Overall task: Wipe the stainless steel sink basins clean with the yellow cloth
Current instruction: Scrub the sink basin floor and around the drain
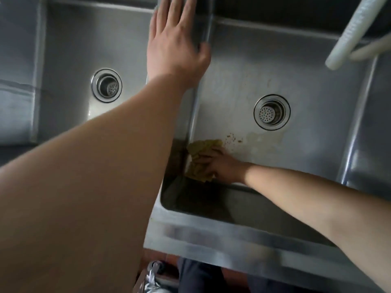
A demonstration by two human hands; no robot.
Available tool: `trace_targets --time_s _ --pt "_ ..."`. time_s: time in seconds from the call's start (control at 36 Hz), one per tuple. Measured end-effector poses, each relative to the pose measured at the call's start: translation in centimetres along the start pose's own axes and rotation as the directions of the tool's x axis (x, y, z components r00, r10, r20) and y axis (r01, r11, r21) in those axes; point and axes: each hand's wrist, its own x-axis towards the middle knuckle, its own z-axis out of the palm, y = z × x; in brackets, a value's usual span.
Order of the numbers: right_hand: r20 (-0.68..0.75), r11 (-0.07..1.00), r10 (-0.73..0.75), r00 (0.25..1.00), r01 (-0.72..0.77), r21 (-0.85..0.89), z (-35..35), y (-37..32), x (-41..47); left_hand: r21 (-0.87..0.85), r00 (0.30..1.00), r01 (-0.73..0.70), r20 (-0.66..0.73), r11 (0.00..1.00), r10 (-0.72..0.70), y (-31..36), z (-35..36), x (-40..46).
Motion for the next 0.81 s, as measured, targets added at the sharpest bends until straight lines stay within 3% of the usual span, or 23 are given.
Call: trace_targets --time_s 0.08,0.17,0.22,0.31,0.39,0.53,0.58,0.81 --pt "0.118 0.996 0.06 0.991 -0.052 -0.07 -1.0 0.1 -0.1 -0.008 1.0 0.001 -0.027 1.0 -0.001 0.2 -0.5 -0.9" --pt "0.033 0.97 0.011 0.999 -0.003 -0.243 -1.8 -0.7 -1.3 -0.002 1.0 0.016 -0.021 1.0 -0.016 -0.2 -1.1 -5.1" --pt "-0.074 0.958 0.031 0.997 -0.051 -0.282 -2.5 -2.0 -2.9 -0.049 0.999 0.032 -0.032 0.998 -0.034 -0.3 -1.6 -10.2" --pt "-0.157 0.971 0.154 0.975 -0.179 -0.161 -1.0 -3.4 -4.5 -0.16 0.99 0.14 0.004 0.977 -0.141 -0.7 -1.9 -18.8" --pt "-0.344 0.964 0.264 0.901 -0.25 0.086 -0.4 -5.0 -5.6 -0.089 0.967 0.25 0.075 0.964 -0.244 -1.7 -1.2 -24.4" --pt "-0.123 0.904 0.393 0.911 -0.358 0.232 -0.3 -4.1 -3.7 0.067 0.958 0.269 0.082 0.961 -0.274 -1.4 -0.6 -24.9" --pt "-0.145 0.92 0.363 0.92 -0.329 0.214 -0.5 -3.4 -3.0 0.084 0.956 0.274 0.081 0.958 -0.281 -1.3 -0.4 -24.7" --pt "-0.02 0.911 0.392 0.92 -0.391 -0.134 -0.9 -2.7 -3.4 0.07 0.948 0.306 0.065 0.949 -0.311 -0.9 -0.7 -24.7"
